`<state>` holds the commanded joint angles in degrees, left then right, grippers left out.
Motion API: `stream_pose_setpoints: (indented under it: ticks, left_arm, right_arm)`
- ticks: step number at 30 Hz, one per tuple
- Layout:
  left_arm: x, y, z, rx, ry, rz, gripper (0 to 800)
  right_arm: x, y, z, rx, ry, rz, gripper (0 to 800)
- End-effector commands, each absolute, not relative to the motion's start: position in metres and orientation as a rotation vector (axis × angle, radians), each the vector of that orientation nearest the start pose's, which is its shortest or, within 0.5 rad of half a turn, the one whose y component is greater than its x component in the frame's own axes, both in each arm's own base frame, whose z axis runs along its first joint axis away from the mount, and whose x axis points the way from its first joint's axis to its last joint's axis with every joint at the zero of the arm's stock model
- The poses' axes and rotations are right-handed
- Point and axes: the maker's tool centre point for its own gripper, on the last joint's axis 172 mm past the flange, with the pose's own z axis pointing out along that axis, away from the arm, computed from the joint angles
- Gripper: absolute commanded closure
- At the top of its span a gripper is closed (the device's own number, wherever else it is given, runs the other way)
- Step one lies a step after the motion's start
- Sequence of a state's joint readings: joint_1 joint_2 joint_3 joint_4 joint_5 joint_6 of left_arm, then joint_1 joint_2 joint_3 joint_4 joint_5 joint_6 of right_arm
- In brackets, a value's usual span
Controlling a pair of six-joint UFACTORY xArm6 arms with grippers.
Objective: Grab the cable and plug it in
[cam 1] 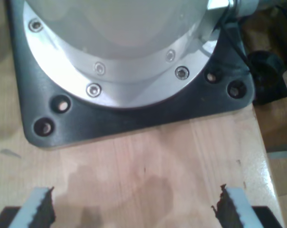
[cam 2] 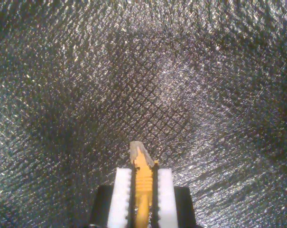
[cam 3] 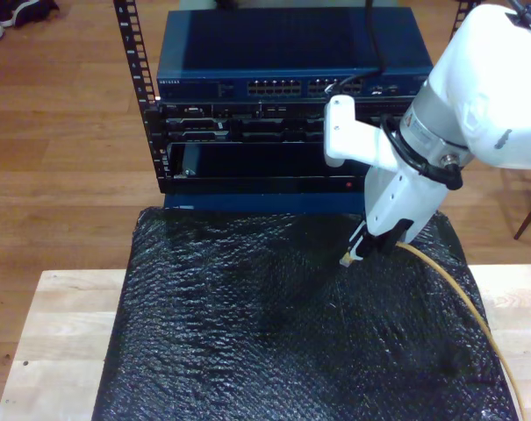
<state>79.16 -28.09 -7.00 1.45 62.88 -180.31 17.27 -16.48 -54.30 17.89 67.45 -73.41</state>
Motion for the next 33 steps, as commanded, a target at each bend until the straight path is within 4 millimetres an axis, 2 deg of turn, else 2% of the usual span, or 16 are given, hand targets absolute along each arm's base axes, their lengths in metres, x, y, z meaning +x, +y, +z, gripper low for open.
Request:
stream_pose_setpoints:
  ticks: [4,14,26,29,33]
  left_arm:
    - [0.017,0.113,0.034,-2.217,2.693,-0.531,0]
    - [0.017,0.113,0.034,-2.217,2.692,-0.529,0]
    - [0.017,0.113,0.034,-2.217,2.692,-0.529,0]
    - [0.017,0.113,0.034,-2.217,2.693,-0.531,0]
    - [0.017,0.113,0.034,-2.217,2.692,-0.529,0]
  right_arm:
    - [0.377,0.188,0.263,-2.151,-1.946,-0.281,800]
    - [0.388,0.191,0.281,-2.168,-1.96,-0.359,800]
    - [0.44,0.194,0.25,-2.243,-2.034,-0.496,800]
    - [0.443,0.209,0.236,-2.218,-2.131,-0.559,800]
    - [0.453,0.222,0.24,-2.199,-2.207,-0.654,800]
